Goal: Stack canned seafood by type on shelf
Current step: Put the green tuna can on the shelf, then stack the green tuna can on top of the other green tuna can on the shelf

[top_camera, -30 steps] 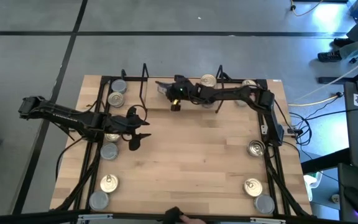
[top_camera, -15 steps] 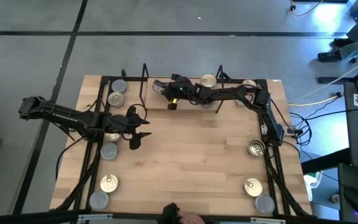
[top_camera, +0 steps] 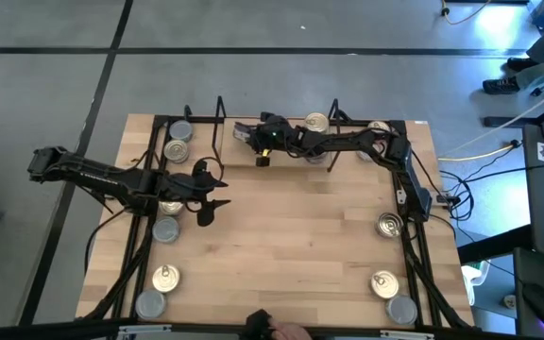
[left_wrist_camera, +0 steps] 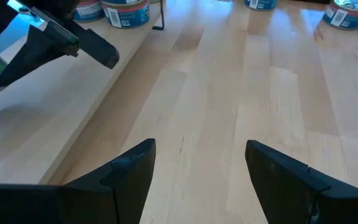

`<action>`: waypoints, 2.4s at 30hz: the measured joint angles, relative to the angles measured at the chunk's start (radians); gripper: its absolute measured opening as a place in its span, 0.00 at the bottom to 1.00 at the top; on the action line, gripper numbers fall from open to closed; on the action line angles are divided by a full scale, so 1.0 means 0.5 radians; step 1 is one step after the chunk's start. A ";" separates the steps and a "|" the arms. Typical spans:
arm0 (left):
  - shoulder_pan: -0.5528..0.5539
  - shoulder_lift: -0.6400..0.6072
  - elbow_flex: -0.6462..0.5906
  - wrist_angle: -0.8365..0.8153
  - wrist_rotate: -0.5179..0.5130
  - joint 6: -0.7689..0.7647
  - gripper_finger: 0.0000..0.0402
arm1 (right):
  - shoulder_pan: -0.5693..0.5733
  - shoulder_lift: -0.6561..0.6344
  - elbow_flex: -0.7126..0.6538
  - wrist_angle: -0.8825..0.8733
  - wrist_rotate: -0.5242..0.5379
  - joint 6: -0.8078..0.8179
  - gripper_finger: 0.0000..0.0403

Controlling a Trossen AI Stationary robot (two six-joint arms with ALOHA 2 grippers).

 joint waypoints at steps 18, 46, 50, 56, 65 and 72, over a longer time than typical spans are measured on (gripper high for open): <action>0.000 0.000 0.000 0.023 -0.049 -0.074 0.62 | 0.197 -0.135 -0.002 -0.322 0.436 -0.057 0.70; 0.978 1.477 1.297 -0.384 -0.068 0.583 0.62 | 0.484 -1.213 -0.737 -1.338 0.502 0.712 0.70; 1.080 1.632 1.372 -0.367 -0.042 0.588 0.62 | 0.482 -1.258 -0.739 -1.345 0.509 0.710 0.70; 1.207 1.769 1.380 -0.369 -0.026 0.590 0.62 | 0.483 -1.265 -0.740 -1.400 0.535 0.675 0.70; 1.332 1.798 1.377 -0.352 -0.142 0.578 0.62 | 0.483 -1.265 -0.740 -1.411 0.595 0.636 0.70; 1.413 1.798 1.375 -0.348 -0.159 0.603 0.62 | 0.483 -1.265 -0.740 -1.399 0.587 0.636 0.70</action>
